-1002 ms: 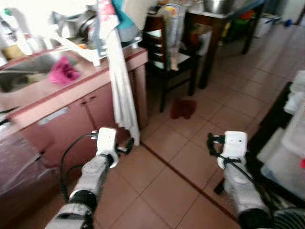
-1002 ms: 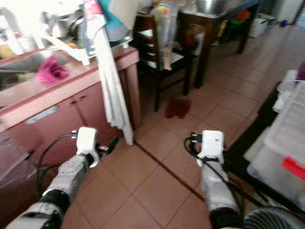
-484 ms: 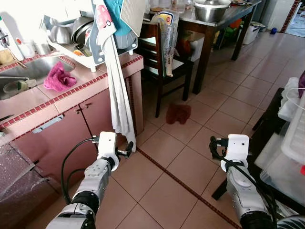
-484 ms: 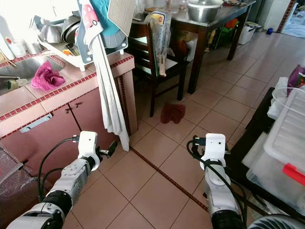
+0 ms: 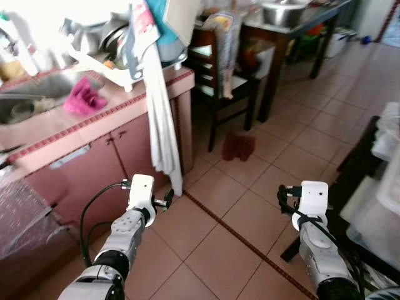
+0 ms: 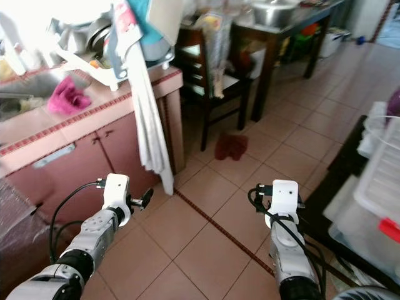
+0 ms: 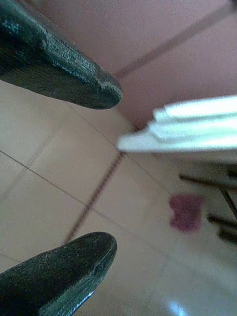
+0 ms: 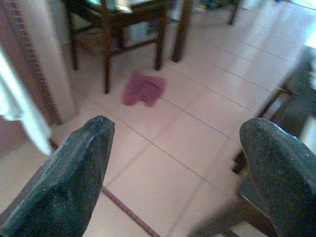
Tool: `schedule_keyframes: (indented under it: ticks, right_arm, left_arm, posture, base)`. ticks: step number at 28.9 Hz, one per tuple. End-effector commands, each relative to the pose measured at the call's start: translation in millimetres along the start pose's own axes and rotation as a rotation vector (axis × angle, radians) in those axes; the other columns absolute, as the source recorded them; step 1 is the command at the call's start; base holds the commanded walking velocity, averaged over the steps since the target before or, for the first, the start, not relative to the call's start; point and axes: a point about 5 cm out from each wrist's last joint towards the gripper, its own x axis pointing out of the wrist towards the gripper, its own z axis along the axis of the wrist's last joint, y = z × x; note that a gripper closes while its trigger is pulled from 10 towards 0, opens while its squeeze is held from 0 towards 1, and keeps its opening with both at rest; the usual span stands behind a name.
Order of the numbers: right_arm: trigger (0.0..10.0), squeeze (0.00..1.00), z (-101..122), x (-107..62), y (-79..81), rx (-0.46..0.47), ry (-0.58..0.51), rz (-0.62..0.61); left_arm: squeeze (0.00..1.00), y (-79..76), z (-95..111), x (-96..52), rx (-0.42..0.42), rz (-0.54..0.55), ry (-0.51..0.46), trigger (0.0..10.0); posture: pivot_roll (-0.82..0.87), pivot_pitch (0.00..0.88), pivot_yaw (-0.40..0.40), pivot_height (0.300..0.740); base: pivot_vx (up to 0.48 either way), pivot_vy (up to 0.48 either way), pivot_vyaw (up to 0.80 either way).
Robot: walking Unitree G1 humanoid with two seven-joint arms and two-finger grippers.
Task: Kitchen organization
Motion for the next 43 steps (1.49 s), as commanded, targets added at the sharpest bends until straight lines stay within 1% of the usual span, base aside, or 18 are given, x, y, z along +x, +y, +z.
schedule_keyframes:
  ticks: [1,4,10,11,13,14,15,17,18,19,21,23,25,26,28,33,39,43]
  right_arm:
    - [10.0,0.00,3.5,3.1,2.8,0.000,-0.008,0.014]
    - [10.0,0.00,-1.6,5.3,4.7,-0.003,0.027,0.023]
    - [10.0,0.00,-16.9,6.8,10.0,0.000,0.119,0.053]
    - [10.0,0.00,-25.8,4.9,11.7,0.013,0.173,0.061]
    - [10.0,0.00,-37.7,0.9,13.6,0.035,0.243,0.065]
    - [10.0,0.00,-39.4,0.3,13.7,0.033,0.253,0.065]
    - [10.0,0.00,-44.7,-2.3,14.8,0.023,0.279,0.074]
    - [10.0,0.00,-63.0,-12.0,15.8,-0.010,0.370,0.089]
    - [10.0,0.00,-63.0,-12.0,15.8,-0.010,0.370,0.089]
    - [10.0,0.00,-74.4,-19.5,15.9,-0.022,0.421,0.097]
    - [10.0,0.00,-81.4,-24.3,15.1,-0.020,0.453,0.093]
    - [10.0,0.00,-99.7,-38.4,10.1,-0.032,0.528,0.079]
    - [10.0,0.00,-109.5,-46.9,7.8,-0.038,0.566,0.081]
    - [10.0,0.00,-111.9,-49.1,7.3,-0.044,0.574,0.085]
    - [10.0,0.00,-117.1,-54.1,5.6,-0.088,0.589,0.100]
    - [10.0,0.00,-123.4,-60.3,2.3,-0.133,0.606,0.117]
    - [10.0,0.00,-125.3,-62.6,4.1,-0.194,0.604,0.156]
    - [10.0,0.00,-126.2,-63.8,5.6,-0.210,0.601,0.164]
  left_arm:
    - [0.00,3.4,-3.6,-1.2,0.015,0.012,0.021,10.0]
    - [0.00,6.9,-9.9,-3.2,0.030,0.025,0.049,10.0]
    - [0.00,10.5,-28.5,-8.7,0.099,0.055,0.145,10.0]
    - [0.00,13.4,-39.5,-12.9,0.092,0.070,0.197,10.0]
    - [0.00,18.1,-52.9,-19.0,0.070,0.098,0.262,10.0]
    - [0.00,18.8,-54.6,-19.9,0.065,0.101,0.270,10.0]
    - [0.00,20.6,-59.3,-22.4,0.069,0.109,0.291,10.0]
    - [0.00,26.3,-73.5,-30.6,0.066,0.132,0.354,10.0]
    - [0.00,26.3,-73.5,-30.6,0.066,0.132,0.354,10.0]
    - [0.00,30.1,-81.2,-35.8,0.061,0.143,0.387,10.0]
    - [0.00,32.2,-85.9,-39.0,0.066,0.150,0.410,10.0]
    - [0.00,32.9,-99.6,-47.6,0.034,0.154,0.460,10.0]
    - [0.00,33.3,-107.4,-52.8,0.016,0.162,0.489,10.0]
    - [0.00,33.4,-109.4,-54.2,0.013,0.165,0.496,10.0]
    - [0.00,32.8,-112.0,-55.7,-0.039,0.176,0.501,10.0]
    - [0.00,33.0,-111.5,-55.4,-0.028,0.175,0.500,10.0]
    - [0.00,34.0,-112.2,-56.3,0.000,0.169,0.505,10.0]
    - [0.00,35.3,-115.5,-59.1,0.008,0.171,0.519,10.0]
  posture:
    - [-0.05,0.000,0.036,0.740]
    - [-0.05,0.000,0.036,0.740]
    - [-0.03,0.000,0.031,0.740]
    - [-0.03,0.000,0.030,0.740]
    - [-0.02,0.000,0.027,0.740]
    - [-0.02,0.000,0.025,0.740]
    - [-0.01,0.000,0.023,0.740]
    - [-0.01,0.000,0.021,0.740]
    - [-0.01,0.000,0.021,0.740]
    - [0.00,0.000,0.020,0.740]
    - [-0.01,0.000,0.020,0.740]
    - [0.00,0.000,0.018,0.740]
    - [-0.01,0.000,0.022,0.740]
    - [-0.01,0.000,0.022,0.740]
    - [-0.02,0.000,0.024,0.740]
    - [-0.02,0.000,0.025,0.740]
    - [-0.02,0.000,0.030,0.740]
    - [-0.02,0.000,0.031,0.740]
  base:
    - [0.000,0.000,0.80]
    - [0.000,0.000,0.27]
    - [0.000,0.000,0.00]
    - [0.000,0.000,0.00]
    - [0.000,0.000,0.00]
    - [0.000,0.000,0.00]
    - [0.000,0.000,0.00]
    - [0.000,0.000,0.00]
    - [0.000,0.000,0.00]
    - [0.000,0.000,0.00]
    - [0.000,0.000,0.00]
    - [0.000,0.000,0.00]
    - [0.000,0.000,0.00]
    - [0.000,0.000,0.00]
    - [0.000,0.000,0.00]
    - [0.000,0.000,0.00]
    - [0.310,0.000,0.00]
    - [0.336,0.000,0.00]
